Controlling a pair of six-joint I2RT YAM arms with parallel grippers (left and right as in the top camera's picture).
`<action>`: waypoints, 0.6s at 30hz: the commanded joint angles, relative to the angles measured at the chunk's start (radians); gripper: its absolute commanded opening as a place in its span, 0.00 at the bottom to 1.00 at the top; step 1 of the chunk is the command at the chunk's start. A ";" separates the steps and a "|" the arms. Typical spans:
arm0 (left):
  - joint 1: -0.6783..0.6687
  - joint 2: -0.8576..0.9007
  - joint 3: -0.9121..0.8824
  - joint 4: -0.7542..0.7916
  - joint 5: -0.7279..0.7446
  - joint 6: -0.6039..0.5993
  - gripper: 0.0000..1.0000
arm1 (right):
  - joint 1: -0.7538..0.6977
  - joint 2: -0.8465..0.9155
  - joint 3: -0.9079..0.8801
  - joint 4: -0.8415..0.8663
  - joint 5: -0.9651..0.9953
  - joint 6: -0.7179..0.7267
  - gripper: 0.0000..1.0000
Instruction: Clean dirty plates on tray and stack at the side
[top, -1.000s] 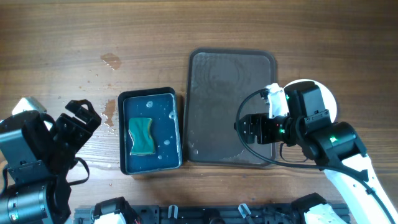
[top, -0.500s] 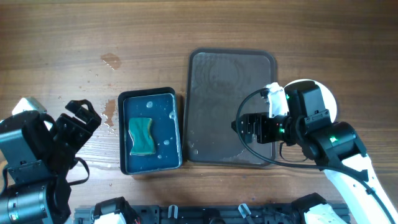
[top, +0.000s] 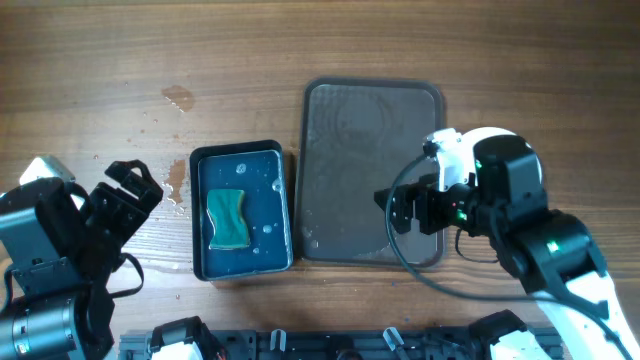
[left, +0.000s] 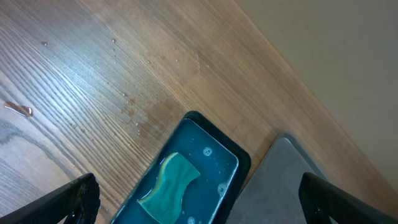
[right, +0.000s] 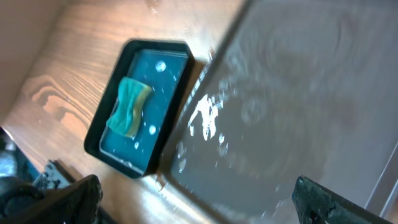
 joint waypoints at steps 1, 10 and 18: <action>0.007 0.000 0.016 0.003 0.000 -0.005 1.00 | 0.004 -0.144 0.006 0.039 0.048 -0.245 1.00; 0.007 0.000 0.016 0.003 0.000 -0.005 1.00 | -0.142 -0.612 -0.296 0.180 0.133 -0.390 1.00; 0.007 0.000 0.016 0.003 0.000 -0.005 1.00 | -0.203 -0.934 -0.805 0.626 0.147 -0.411 1.00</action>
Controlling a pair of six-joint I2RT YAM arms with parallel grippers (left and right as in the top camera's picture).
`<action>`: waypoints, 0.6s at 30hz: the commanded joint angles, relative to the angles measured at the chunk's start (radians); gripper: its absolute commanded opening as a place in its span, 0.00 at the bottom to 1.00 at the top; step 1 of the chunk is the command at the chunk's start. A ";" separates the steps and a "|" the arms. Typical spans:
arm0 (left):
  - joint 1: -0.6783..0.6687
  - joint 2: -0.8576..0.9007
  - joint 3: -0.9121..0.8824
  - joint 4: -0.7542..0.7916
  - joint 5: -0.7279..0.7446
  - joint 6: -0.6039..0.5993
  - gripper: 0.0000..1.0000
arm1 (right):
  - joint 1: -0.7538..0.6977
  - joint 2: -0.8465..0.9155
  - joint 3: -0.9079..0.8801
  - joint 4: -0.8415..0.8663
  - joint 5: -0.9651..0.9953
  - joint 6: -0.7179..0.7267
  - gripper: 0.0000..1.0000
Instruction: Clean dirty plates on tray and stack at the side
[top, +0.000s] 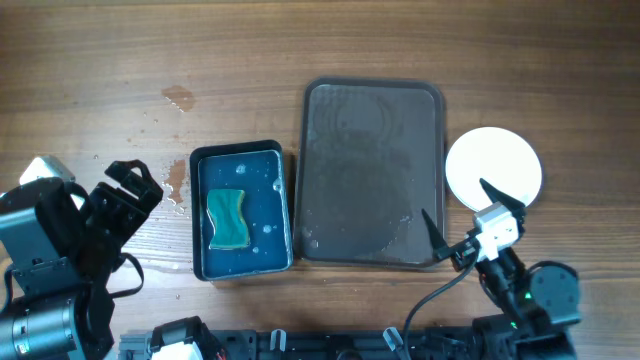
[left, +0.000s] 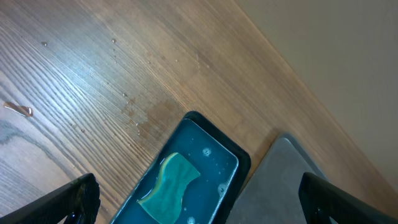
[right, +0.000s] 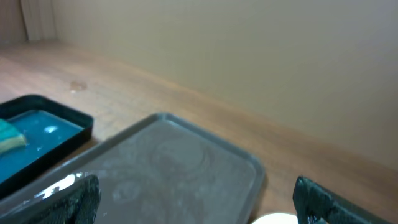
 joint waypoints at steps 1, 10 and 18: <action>0.007 0.000 0.016 0.003 0.000 -0.005 1.00 | -0.006 -0.080 -0.135 0.152 0.010 -0.005 1.00; 0.007 0.000 0.016 0.003 0.000 -0.005 1.00 | -0.006 -0.080 -0.249 0.311 0.010 -0.008 1.00; 0.007 0.000 0.016 0.003 0.000 -0.005 1.00 | -0.006 -0.063 -0.249 0.298 0.011 -0.009 1.00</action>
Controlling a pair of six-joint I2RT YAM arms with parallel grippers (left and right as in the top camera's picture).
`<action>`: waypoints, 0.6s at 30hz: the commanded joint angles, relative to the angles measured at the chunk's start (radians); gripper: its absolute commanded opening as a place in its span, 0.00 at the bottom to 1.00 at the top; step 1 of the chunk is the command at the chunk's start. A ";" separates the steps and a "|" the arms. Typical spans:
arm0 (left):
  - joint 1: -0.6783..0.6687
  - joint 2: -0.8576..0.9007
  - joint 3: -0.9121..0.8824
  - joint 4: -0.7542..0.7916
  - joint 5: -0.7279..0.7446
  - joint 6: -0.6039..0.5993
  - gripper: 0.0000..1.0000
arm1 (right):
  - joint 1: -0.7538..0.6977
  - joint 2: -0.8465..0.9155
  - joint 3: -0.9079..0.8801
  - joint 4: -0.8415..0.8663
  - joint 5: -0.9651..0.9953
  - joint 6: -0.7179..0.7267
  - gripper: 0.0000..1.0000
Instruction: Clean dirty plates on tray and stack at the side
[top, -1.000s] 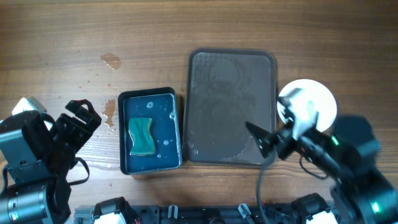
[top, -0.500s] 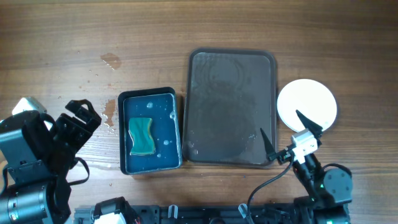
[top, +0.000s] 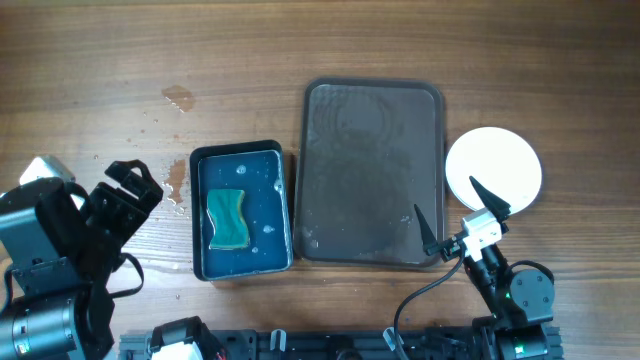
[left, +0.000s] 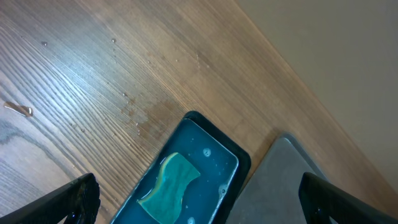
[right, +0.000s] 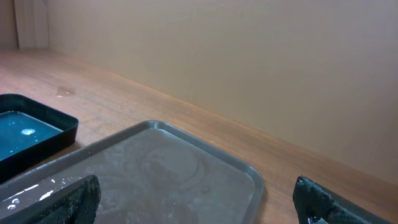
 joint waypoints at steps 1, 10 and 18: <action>0.007 0.000 0.016 0.003 0.000 -0.005 1.00 | -0.005 0.003 -0.002 0.000 0.010 -0.005 1.00; -0.040 -0.081 -0.008 0.005 -0.009 0.002 1.00 | -0.005 0.003 -0.002 0.000 0.010 -0.005 1.00; -0.103 -0.531 -0.547 0.658 0.161 0.168 1.00 | -0.005 0.003 -0.002 0.000 0.010 -0.006 0.99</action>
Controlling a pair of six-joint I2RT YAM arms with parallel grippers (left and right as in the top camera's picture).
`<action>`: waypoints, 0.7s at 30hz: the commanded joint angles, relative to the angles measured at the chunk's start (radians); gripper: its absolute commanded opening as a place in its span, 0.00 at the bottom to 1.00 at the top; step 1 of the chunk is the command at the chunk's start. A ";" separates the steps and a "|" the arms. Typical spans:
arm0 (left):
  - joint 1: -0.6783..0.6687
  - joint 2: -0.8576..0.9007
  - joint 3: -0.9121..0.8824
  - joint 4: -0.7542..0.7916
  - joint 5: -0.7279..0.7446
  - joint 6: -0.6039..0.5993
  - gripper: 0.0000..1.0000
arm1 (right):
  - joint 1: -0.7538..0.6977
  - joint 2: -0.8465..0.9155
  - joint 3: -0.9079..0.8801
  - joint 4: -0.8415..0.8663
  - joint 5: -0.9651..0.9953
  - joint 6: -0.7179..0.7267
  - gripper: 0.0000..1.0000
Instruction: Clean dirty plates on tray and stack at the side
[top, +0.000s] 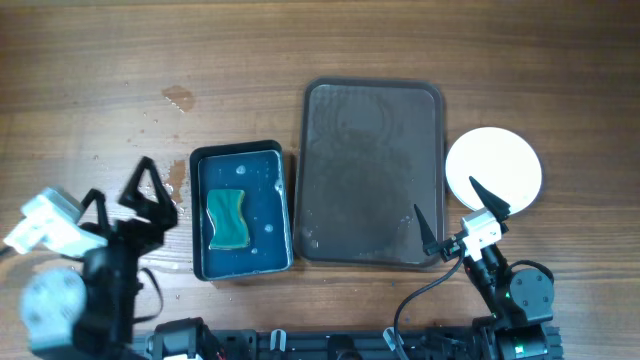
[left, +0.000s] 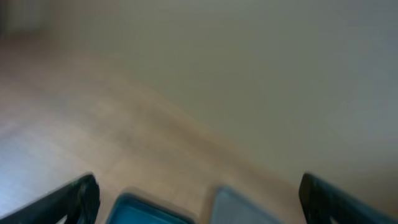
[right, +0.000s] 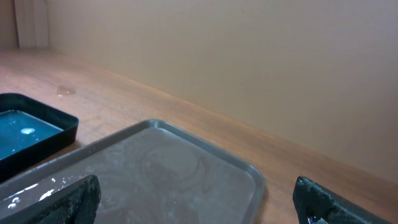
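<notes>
A grey tray lies mid-table, its wet surface showing only ring marks. Right of it a white plate rests on the wood. My right gripper is low at the near edge, by the tray's near right corner. It is open and holds nothing, and looks level across the tray. My left gripper is open at the near left beside the tub. Its wrist view is blurred, with both fingers wide apart.
A dark tub of blue water holds a green sponge just left of the tray. The tub's far corner shows in the right wrist view. Water spots mark the wood at the far left.
My left arm has moved toward the near edge. Its camera, which looked down at the tub, is now nearly level and blurred. The right arm, plate, tray and tub are unchanged.
First my right gripper was over the tray's near right part, its arm covering the spot where the plate lies. Then the arm was back at the near edge with the white plate in sight beside the tray. It stayed there. Only now has the left arm moved.
</notes>
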 joint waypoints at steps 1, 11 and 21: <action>-0.010 -0.200 -0.276 0.179 0.127 0.096 1.00 | -0.005 0.000 -0.001 0.001 0.010 -0.006 1.00; -0.074 -0.430 -0.762 0.414 0.190 0.148 1.00 | -0.005 0.000 -0.001 0.001 0.010 -0.006 1.00; -0.130 -0.430 -0.911 0.661 0.183 0.143 1.00 | -0.005 0.000 -0.001 0.001 0.010 -0.006 1.00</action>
